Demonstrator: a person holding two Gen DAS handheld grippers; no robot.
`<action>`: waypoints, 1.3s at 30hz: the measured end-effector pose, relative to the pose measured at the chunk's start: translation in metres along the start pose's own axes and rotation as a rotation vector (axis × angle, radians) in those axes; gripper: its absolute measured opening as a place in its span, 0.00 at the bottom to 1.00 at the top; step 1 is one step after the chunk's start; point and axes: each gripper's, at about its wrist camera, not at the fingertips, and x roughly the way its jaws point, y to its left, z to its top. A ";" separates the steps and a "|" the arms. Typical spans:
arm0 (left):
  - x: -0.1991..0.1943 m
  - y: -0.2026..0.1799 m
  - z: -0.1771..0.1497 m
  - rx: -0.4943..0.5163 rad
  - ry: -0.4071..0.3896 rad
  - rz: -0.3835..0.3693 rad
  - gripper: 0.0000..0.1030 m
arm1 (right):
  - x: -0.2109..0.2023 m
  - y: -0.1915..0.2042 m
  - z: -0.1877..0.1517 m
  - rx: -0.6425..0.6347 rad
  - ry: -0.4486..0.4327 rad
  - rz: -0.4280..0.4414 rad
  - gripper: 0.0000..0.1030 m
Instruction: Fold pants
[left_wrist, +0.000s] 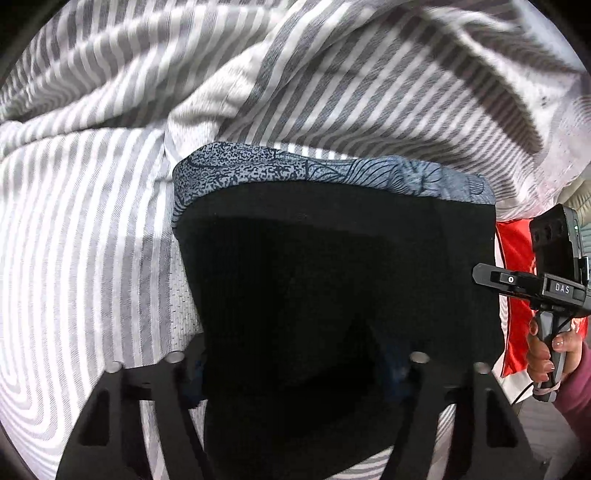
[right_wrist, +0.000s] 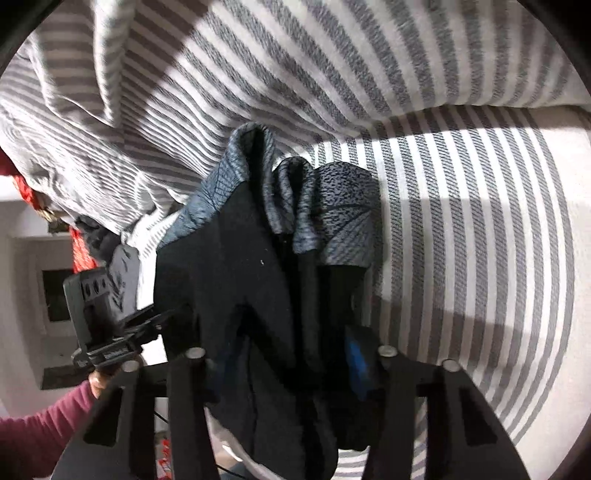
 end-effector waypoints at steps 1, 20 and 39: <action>-0.002 0.000 -0.001 0.003 -0.005 0.003 0.60 | -0.003 0.001 -0.002 0.010 -0.008 0.010 0.44; -0.060 -0.063 -0.045 0.061 -0.054 0.018 0.57 | -0.069 0.006 -0.068 0.051 -0.018 0.156 0.38; -0.064 -0.061 -0.127 0.082 -0.061 0.120 0.57 | -0.075 -0.038 -0.168 0.199 -0.059 0.101 0.40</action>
